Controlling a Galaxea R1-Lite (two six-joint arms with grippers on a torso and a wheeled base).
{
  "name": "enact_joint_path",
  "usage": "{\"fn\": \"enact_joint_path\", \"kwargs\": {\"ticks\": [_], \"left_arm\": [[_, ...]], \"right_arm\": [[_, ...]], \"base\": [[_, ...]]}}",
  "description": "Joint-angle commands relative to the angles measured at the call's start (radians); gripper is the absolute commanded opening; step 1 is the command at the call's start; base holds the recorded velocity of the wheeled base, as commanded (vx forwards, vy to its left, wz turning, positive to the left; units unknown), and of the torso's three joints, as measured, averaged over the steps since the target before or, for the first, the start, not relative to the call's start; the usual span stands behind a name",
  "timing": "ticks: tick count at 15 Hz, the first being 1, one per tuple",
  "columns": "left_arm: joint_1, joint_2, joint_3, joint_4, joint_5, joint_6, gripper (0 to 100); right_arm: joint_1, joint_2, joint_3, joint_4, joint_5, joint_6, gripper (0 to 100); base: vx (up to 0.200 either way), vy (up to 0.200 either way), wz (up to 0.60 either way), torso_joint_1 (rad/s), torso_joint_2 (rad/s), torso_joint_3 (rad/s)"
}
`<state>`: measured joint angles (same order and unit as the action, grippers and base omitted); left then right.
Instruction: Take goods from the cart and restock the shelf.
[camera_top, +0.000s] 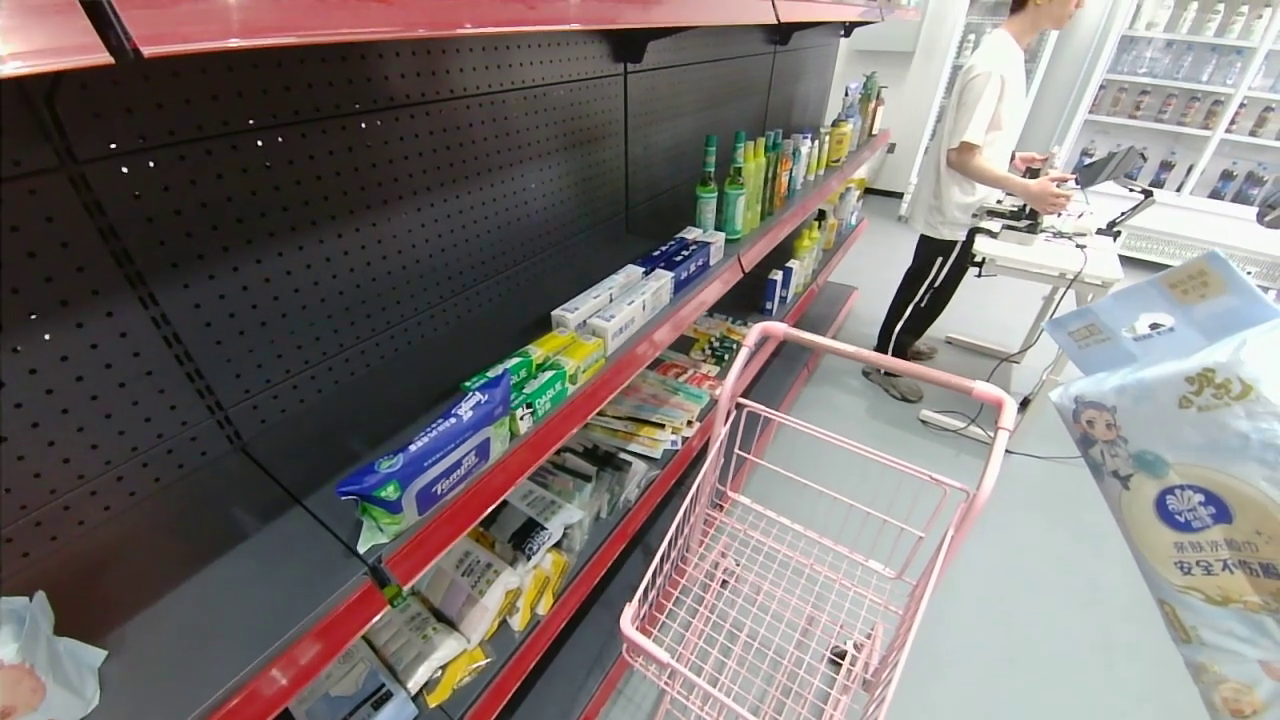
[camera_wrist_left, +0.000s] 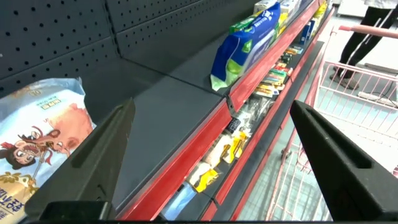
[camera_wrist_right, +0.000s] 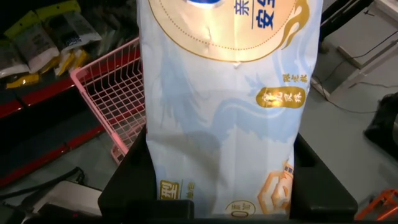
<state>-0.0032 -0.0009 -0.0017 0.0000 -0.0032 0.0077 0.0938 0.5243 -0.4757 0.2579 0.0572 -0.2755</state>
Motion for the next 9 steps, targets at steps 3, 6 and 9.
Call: {"fn": "enact_joint_path", "kwargs": {"ticks": [3,6,9], "left_arm": [[0.0,0.001,0.0,0.0,0.0,0.0,100],[0.0,0.001,0.0,0.0,0.0,0.0,100],[0.0,0.001,0.0,0.0,0.0,0.0,100]], "right_arm": [[0.001,0.005,0.006,0.001,0.0,-0.001,0],[0.0,0.007,0.009,0.001,-0.004,-0.011,0],[-0.002,0.007,0.011,0.001,-0.004,-0.027,0]], "base": [[0.0,0.0,0.0,0.094,-0.2,-0.103],[0.0,0.0,0.0,0.032,-0.06,-0.033],[0.0,0.0,0.6,0.002,-0.01,0.001]]}}
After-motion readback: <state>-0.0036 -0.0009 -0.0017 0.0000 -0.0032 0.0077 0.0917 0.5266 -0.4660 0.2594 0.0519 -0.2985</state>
